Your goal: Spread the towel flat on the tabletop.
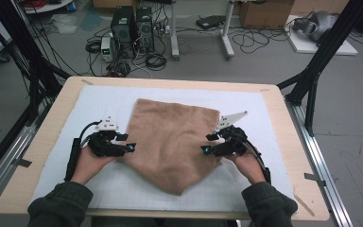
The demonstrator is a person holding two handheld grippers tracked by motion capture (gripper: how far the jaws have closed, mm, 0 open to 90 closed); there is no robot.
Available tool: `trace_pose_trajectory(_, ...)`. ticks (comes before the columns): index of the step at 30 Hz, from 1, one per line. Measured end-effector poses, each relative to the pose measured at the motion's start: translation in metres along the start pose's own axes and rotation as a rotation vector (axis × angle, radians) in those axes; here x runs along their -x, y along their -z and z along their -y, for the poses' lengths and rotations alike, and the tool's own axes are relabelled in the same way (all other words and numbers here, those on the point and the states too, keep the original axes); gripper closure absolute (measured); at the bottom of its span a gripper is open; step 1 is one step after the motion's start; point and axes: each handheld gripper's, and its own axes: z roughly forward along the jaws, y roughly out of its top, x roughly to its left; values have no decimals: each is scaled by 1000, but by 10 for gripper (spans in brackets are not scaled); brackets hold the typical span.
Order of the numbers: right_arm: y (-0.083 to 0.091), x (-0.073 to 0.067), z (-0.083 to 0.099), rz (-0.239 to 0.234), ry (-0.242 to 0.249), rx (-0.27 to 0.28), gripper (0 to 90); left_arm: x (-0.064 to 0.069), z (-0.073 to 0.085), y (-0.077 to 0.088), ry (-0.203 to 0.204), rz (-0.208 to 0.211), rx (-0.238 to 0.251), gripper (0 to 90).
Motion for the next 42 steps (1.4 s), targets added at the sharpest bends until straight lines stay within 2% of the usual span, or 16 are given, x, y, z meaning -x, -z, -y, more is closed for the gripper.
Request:
trace_pose_trajectory(5, -2, -19, 14, -9, 35, 5, 418, 15, 15, 10, -27, 83, 18, 446)
trace_pose_trajectory(9, -14, -21, 19, 5, 45, -32, 452, 15, 25, 2, -52, 90, -39, 447)
trace_pose_trajectory(11, -21, -22, 20, 7, 57, -53, 541, 13, 29, -7, -43, 107, -81, 489)
trace_pose_trajectory(13, -27, -22, 21, 8, 68, -78, 639, 12, 31, -13, -41, 131, -83, 584)
trace_pose_trajectory(15, -28, -22, 19, 12, 67, -82, 698, 14, 28, -12, -55, 133, -69, 722)
trace_pose_trajectory(16, -26, -23, 17, 10, 70, -81, 713, 15, 26, -11, -68, 120, -63, 808)
trace_pose_trajectory(18, -19, -23, 12, 18, 76, -71, 718, 17, 19, -9, -78, 98, -45, 844)
trace_pose_trajectory(19, -15, -22, 9, 22, 72, -55, 719, 16, 15, -8, -71, 89, -18, 847)
trace_pose_trajectory(21, -7, -16, 2, 35, 56, -28, 719, 10, 4, -6, -37, 92, 24, 848)
trace_pose_trajectory(26, 6, 14, -12, 104, -34, 9, 710, -7, -27, -11, 49, 8, 136, 848)
trace_pose_trajectory(29, -3, 38, -10, 141, -117, -27, 698, -20, -36, -31, 69, -48, 107, 848)
trace_pose_trajectory(31, -15, 51, -4, 131, -175, -58, 698, -26, -35, -49, 92, -59, 48, 847)
trace_pose_trajectory(33, -25, 56, -1, 136, -190, -77, 695, -30, -30, -66, 84, -72, -20, 839)
trace_pose_trajectory(35, -27, 58, -1, 134, -195, -71, 686, -31, -28, -73, 99, -54, -35, 815)
trace_pose_trajectory(38, -22, 56, -1, 133, -177, -57, 633, -29, -30, -65, 85, -58, -20, 755)
trace_pose_trajectory(42, -4, 46, -3, 160, -140, -2, 550, -26, -30, -39, 88, -45, 31, 645)
